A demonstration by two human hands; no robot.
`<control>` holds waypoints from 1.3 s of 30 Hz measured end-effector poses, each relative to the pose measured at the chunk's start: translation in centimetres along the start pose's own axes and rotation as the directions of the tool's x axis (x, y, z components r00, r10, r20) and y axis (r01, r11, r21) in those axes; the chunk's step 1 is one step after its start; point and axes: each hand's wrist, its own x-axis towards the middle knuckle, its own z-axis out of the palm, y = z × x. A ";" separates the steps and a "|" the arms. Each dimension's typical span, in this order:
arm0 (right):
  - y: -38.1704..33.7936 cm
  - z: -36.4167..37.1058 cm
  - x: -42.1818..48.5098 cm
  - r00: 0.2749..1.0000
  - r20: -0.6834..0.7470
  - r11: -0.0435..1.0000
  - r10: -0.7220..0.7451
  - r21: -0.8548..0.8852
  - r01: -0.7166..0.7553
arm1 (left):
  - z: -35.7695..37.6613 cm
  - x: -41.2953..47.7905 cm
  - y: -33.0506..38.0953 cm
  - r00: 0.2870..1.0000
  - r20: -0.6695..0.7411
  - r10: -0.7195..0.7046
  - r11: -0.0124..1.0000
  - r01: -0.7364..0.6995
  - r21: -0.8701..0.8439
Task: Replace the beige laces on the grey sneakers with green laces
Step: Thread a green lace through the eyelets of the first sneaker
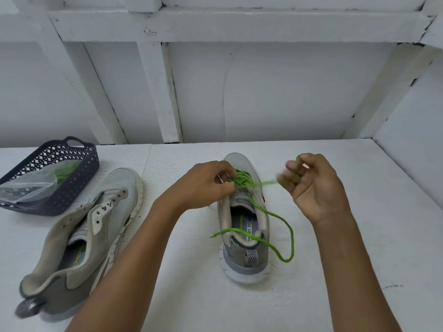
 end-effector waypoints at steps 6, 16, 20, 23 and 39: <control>-0.6 -2.3 0.0 0.981 0.101 0.220 0.167 -0.974 0.063 | 0.0 0.2 -0.3 1.000 -0.013 -0.014 1.000 0.014 0.016; -2.5 -3.0 0.0 0.955 0.295 0.998 -0.032 0.059 0.015 | 0.0 0.0 -1.3 0.995 -0.096 -0.002 0.999 0.005 0.038; -3.1 -3.9 0.1 0.997 0.072 0.888 0.032 -0.460 0.005 | -0.1 -0.1 -1.5 0.996 -0.088 -0.027 0.999 0.028 0.019; -2.1 -4.1 -0.5 0.974 0.178 0.431 0.141 -0.897 0.101 | 0.1 0.1 -1.1 0.997 -0.076 -0.024 0.999 0.025 0.021; 0.3 -3.8 -0.3 0.886 0.338 0.268 0.318 -0.928 0.258 | 0.9 -1.1 0.6 0.942 -0.172 0.289 0.957 -0.282 0.063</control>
